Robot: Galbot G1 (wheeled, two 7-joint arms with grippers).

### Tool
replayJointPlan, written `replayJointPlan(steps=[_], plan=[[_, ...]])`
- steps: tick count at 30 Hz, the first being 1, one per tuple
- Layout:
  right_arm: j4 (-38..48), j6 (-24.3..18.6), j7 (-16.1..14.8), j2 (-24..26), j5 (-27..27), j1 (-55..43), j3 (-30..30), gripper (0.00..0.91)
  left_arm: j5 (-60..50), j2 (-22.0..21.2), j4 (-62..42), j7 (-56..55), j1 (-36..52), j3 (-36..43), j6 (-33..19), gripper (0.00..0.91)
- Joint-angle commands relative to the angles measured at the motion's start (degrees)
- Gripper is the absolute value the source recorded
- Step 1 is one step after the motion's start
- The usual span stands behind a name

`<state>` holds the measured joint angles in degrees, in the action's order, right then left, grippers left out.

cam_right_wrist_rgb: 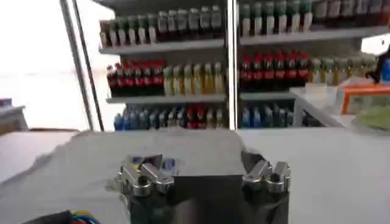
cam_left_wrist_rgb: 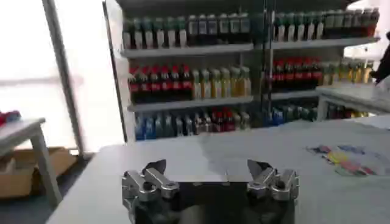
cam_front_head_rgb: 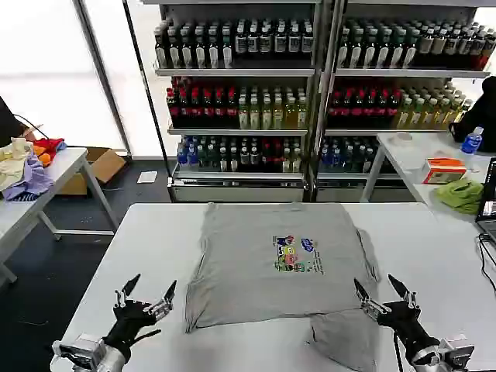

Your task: Fold and organize the clothes.

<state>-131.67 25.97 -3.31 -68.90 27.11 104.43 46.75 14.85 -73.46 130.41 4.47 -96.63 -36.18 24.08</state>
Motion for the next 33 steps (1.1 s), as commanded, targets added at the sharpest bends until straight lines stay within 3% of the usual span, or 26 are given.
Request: replayJointPlan(steps=[1, 5, 18, 19, 21, 22, 23, 24, 26, 29, 30, 31, 33], plan=[[-2.34, 5.85, 6.21, 2.04, 0.82, 8.56, -0.01, 0.907, 8.71, 11.72, 0.78, -9.24, -3.84, 5.73, 9.01, 0.907], [-2.87, 6.54, 7.42, -0.33, 3.21, 9.53, -0.76, 0.907, 9.50, 11.01, -0.60, -9.15, -2.71, 5.94, 8.96, 0.907], [-0.70, 5.29, 6.74, -3.59, 0.75, 9.92, -3.34, 0.907, 9.50, 3.03, -5.10, -13.12, 4.51, 12.08, 8.98, 0.907], [-0.58, 5.13, 6.72, -3.60, 0.67, 9.93, -3.41, 0.877, 9.48, 2.62, -5.02, -13.41, 4.50, 12.78, 8.98, 0.907], [-0.45, 5.10, 6.64, -3.69, 0.65, 9.96, -3.67, 0.574, 9.01, 2.15, -4.91, -13.60, 4.31, 14.04, 8.97, 0.907], [-0.38, 5.09, 6.55, -3.73, 0.53, 9.91, -3.86, 0.232, 8.59, 1.84, -4.99, -13.68, 4.24, 14.67, 8.95, 0.907], [-0.29, 5.08, 6.47, -3.81, 0.33, 9.89, -4.03, 0.091, 8.07, 1.50, -5.19, -13.69, 4.24, 15.12, 8.95, 0.907], [-0.15, 5.09, 6.48, -3.83, 0.25, 9.83, -4.39, 0.000, 7.36, 1.06, -5.46, -13.67, 4.26, 15.62, 8.93, 0.907], [0.11, 5.00, 6.46, -3.88, 0.10, 9.67, -4.68, 0.000, 6.56, 0.54, -5.96, -13.68, 4.31, 16.60, 8.91, 0.897], [0.93, 4.30, 6.34, -4.07, 0.69, 9.14, -5.51, 0.000, 5.97, -0.19, -6.43, -13.62, 4.38, 17.21, 8.96, 0.736], [1.10, 4.32, 6.17, -4.05, 0.82, 9.10, -5.79, 0.000, 6.03, -0.52, -7.03, -13.93, 4.57, 17.10, 8.97, 0.574], [1.33, 4.32, 5.84, -4.04, 0.87, 9.06, -6.04, 0.000, 5.76, -0.75, -7.44, -14.31, 4.88, 17.03, 8.96, 0.504], [1.67, 4.30, 5.81, -4.25, 0.87, 8.84, -6.60, 0.000, 4.83, -1.40, -8.54, -14.38, 4.89, 16.95, 8.88, 0.252]])
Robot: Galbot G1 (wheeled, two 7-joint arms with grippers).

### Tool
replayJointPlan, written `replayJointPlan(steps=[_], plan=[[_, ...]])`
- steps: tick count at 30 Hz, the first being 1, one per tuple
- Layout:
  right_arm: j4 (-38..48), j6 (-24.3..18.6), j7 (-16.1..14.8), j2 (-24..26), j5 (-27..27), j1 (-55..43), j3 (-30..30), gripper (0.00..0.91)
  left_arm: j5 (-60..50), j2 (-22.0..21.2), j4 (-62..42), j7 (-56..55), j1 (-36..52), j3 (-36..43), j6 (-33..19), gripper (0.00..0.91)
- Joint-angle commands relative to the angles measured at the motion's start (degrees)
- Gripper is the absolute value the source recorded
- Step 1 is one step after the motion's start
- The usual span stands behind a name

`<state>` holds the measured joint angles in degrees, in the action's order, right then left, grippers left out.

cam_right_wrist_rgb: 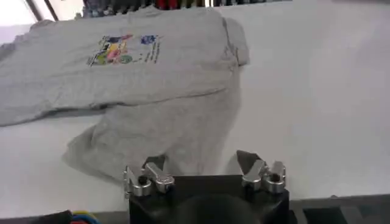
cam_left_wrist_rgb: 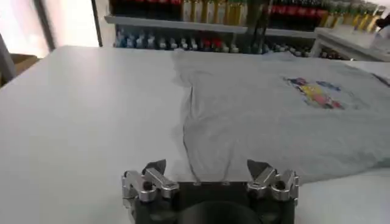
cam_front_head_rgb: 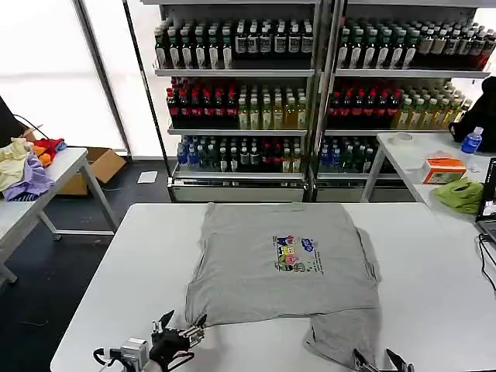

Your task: Fold and organize the clothes.

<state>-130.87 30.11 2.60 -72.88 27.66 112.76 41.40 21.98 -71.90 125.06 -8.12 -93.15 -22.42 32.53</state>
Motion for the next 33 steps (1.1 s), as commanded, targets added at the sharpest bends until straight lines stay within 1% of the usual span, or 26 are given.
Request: replayJointPlan(steps=[1, 2, 3, 5, 7, 12, 16, 18, 20, 22, 25, 27, 29, 31, 33], plan=[[1.02, 0.16, -0.10, -0.36, 0.32, 0.41, -1.41, 0.000, -2.46, -3.01, -3.21, -1.79, 1.37, 3.21, 0.38, 0.202], [1.10, 0.15, -0.03, -0.39, 0.37, 0.35, -1.64, 0.000, -2.76, -3.26, -3.20, -1.77, 1.09, 3.26, 0.27, 0.171], [1.15, 0.15, -0.05, -0.43, 0.39, 0.28, -1.78, 0.000, -2.80, -3.38, -3.07, -1.68, 0.74, 3.35, 0.15, 0.111], [1.28, 0.12, -0.07, -0.38, 0.56, 0.21, -2.00, 0.000, -3.10, -3.60, -3.01, -1.66, 0.51, 3.45, 0.02, 0.040], [1.46, -0.03, -0.18, -0.36, 0.60, 0.07, -2.13, 0.000, -3.55, -3.90, -3.32, -1.59, 0.49, 3.47, -0.50, 0.010], [1.77, -1.06, -0.81, -0.25, 0.72, -0.20, -2.33, 0.000, -5.19, -4.24, -3.70, -1.43, 0.23, 4.14, -1.46, 0.010], [2.10, -3.13, -1.85, 0.10, 1.29, -0.33, -2.23, 0.000, -6.90, -4.51, -3.99, -1.55, 0.32, 4.25, -2.67, 0.000], [1.90, -4.62, -2.46, 0.37, 2.70, -0.35, -2.14, 0.000, -6.89, -4.53, -3.57, -1.70, 0.31, 4.13, -3.57, 0.000], [1.16, -4.68, -2.50, 0.60, 4.83, -0.40, -2.01, 0.000, -6.74, -4.51, -2.80, -1.68, 0.07, 4.00, -4.30, 0.000], [0.62, -5.21, -2.89, 0.78, 5.74, -0.42, -1.84, 0.000, -6.64, -4.50, -1.80, -1.57, -0.22, 3.90, -4.50, 0.000], [-0.67, -6.57, -4.78, 1.46, 7.02, 0.22, -1.53, 0.000, -6.77, -4.36, 0.44, -1.51, -1.09, 3.36, -4.53, 0.000], [-2.38, -7.52, -7.27, 2.39, 7.09, 1.99, -1.01, 0.000, -6.90, -4.32, 2.38, -1.50, -2.14, 2.65, -4.27, 0.000], [-4.40, -8.29, -9.10, 3.16, 7.13, 3.65, -0.41, 0.000, -7.20, -4.08, 4.29, -1.25, -3.89, 1.87, -4.04, 0.000], [-5.77, -8.13, -10.38, 3.51, 7.05, 5.28, 0.17, 0.000, -7.55, -3.82, 5.60, -0.94, -5.73, 1.03, -4.02, 0.000], [-7.43, -8.12, -13.33, 3.86, 6.52, 7.34, 0.91, 0.000, -7.53, -3.48, 7.18, -0.86, -7.54, -0.50, -4.00, 0.000]])
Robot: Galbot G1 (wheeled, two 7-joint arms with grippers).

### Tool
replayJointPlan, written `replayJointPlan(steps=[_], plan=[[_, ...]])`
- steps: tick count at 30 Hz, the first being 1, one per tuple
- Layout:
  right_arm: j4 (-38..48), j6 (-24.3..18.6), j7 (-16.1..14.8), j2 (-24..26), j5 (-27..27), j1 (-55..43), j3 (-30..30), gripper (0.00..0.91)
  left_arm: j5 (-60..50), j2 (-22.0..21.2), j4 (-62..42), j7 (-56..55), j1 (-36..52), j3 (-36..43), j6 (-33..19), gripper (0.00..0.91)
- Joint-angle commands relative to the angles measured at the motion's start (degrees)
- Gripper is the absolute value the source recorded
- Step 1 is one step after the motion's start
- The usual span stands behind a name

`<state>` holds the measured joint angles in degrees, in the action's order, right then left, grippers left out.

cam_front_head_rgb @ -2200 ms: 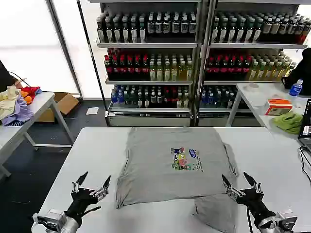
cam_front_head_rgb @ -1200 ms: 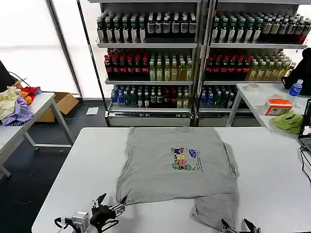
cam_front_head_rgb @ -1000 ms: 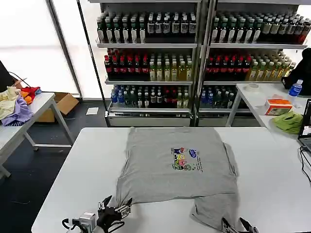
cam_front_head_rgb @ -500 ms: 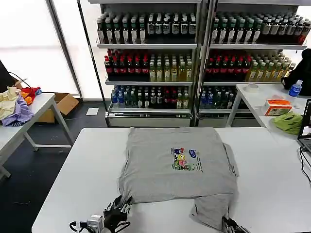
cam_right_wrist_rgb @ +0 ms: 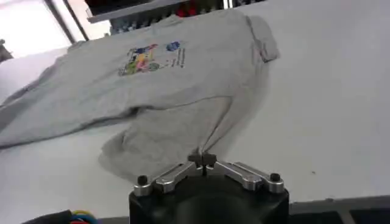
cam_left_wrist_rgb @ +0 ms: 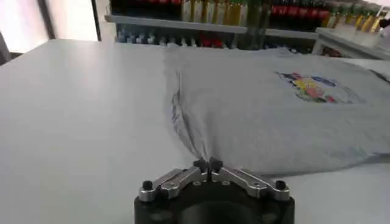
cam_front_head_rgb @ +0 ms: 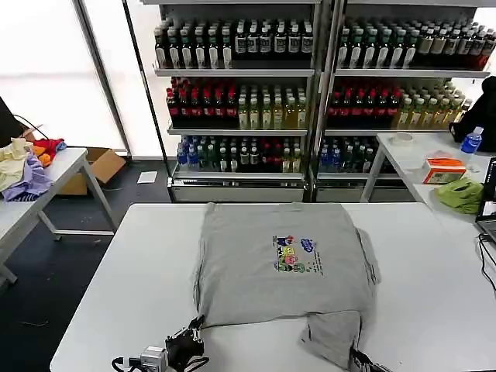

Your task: Fold and organize the clothes.

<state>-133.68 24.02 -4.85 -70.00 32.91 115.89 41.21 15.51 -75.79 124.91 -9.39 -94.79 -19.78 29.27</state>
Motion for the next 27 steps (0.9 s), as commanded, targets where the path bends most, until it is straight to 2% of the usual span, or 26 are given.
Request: replayJointPlan(steps=[1, 7, 10, 12, 13, 17, 21, 23, 27], plan=[[-5.02, -1.97, -7.44, 1.13, 0.53, 4.86, 1.52, 0.000, -1.05, 0.56, 7.88, 0.58, -6.49, -3.72, -0.87, 0.000], [-6.54, -5.28, -14.15, 1.24, -0.58, 7.20, 3.15, 0.000, -0.64, 1.90, 11.20, 1.51, -10.27, -6.52, -0.88, 0.000], [-6.82, -7.84, -16.20, 1.39, -0.08, 7.72, 3.58, 0.000, -0.30, 2.54, 12.69, 1.55, -11.37, -6.92, -0.63, 0.000], [-6.40, -9.21, -16.24, 1.28, 0.64, 7.14, 3.53, 0.000, 0.62, 2.90, 13.54, 1.69, -11.34, -7.20, -0.27, 0.000], [-5.54, -10.97, -14.67, 0.91, 0.96, 5.90, 2.90, 0.000, 1.36, 3.21, 13.91, 1.86, -10.72, -7.40, -0.23, 0.000], [-1.70, -13.49, -10.79, -0.47, 1.31, -1.41, 0.60, 0.000, 4.88, 3.87, 12.59, 1.36, -4.76, -7.81, -0.01, 0.010], [1.45, -13.91, -6.74, -1.76, 1.11, -9.62, -0.24, 0.000, 10.00, 6.15, 10.69, 1.52, 0.64, -8.34, 0.02, 0.010], [2.78, -12.64, -3.96, -1.69, 1.27, -14.13, -0.19, 0.000, 13.57, 8.88, 8.57, 1.50, 3.30, -8.44, 0.92, 0.010], [6.09, -12.75, 0.03, -1.11, 2.39, -19.90, -0.54, 0.000, 17.83, 12.72, 3.14, 1.96, 8.85, -7.39, 1.69, 0.000]])
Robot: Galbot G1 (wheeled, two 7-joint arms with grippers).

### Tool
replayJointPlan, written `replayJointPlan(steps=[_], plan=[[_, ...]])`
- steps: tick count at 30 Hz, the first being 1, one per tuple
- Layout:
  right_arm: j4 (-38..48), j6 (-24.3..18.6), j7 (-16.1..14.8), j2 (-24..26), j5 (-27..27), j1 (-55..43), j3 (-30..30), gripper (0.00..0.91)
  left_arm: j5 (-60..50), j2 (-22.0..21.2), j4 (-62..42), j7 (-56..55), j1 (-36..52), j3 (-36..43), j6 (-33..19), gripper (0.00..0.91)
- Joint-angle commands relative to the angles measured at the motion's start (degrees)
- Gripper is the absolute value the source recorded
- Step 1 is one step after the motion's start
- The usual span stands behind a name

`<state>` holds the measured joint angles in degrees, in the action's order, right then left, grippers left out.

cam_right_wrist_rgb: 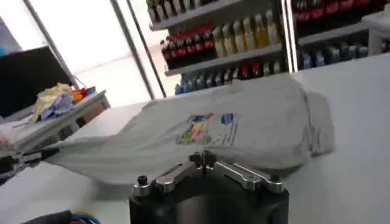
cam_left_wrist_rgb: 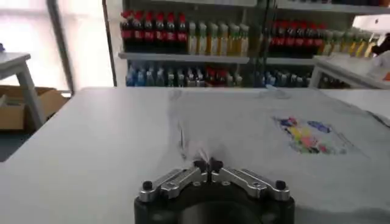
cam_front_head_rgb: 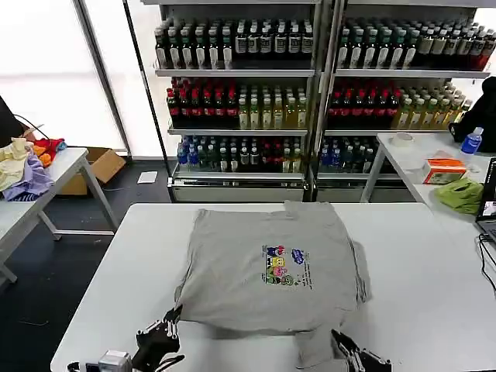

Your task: Fold and organize the clothes.

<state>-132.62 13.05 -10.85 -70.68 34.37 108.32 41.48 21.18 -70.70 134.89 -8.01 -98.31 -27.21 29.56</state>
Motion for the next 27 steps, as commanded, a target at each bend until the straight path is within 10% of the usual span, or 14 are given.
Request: replayJointPlan(steps=[1, 13, 15, 16, 17, 18, 27], plan=[[5.96, -1.93, 6.98, -0.49, 1.70, -13.52, -1.04, 0.000, 12.85, 8.84, -8.22, 0.71, 13.99, 0.34, 1.58, 0.010], [15.43, 0.21, 14.84, 3.38, 3.30, -29.03, -5.22, 0.000, 18.23, 13.69, -24.74, 1.92, 29.21, 4.46, 1.72, 0.020], [18.01, 0.98, 16.05, 3.80, 1.96, -32.24, -6.94, 0.000, 18.23, 13.46, -27.06, 2.04, 31.64, 5.55, 1.12, 0.191], [20.00, 1.38, 16.27, 3.85, 0.96, -33.72, -8.19, 0.000, 18.18, 13.31, -28.80, 2.04, 33.20, 6.26, 0.91, 0.584], [21.63, 1.69, 16.00, 3.83, -0.17, -35.35, -9.07, 0.302, 17.84, 13.03, -30.36, 2.11, 34.43, 6.82, 0.77, 0.907], [23.02, 2.68, 15.63, 3.82, -1.45, -36.75, -10.32, 0.907, 17.43, 12.79, -31.95, 2.19, 35.67, 7.49, 0.90, 0.907], [30.61, 4.96, 13.41, 1.87, -15.27, -41.84, -16.02, 0.907, 12.93, 11.10, -34.95, 3.83, 37.93, 8.59, 1.76, 0.907]])
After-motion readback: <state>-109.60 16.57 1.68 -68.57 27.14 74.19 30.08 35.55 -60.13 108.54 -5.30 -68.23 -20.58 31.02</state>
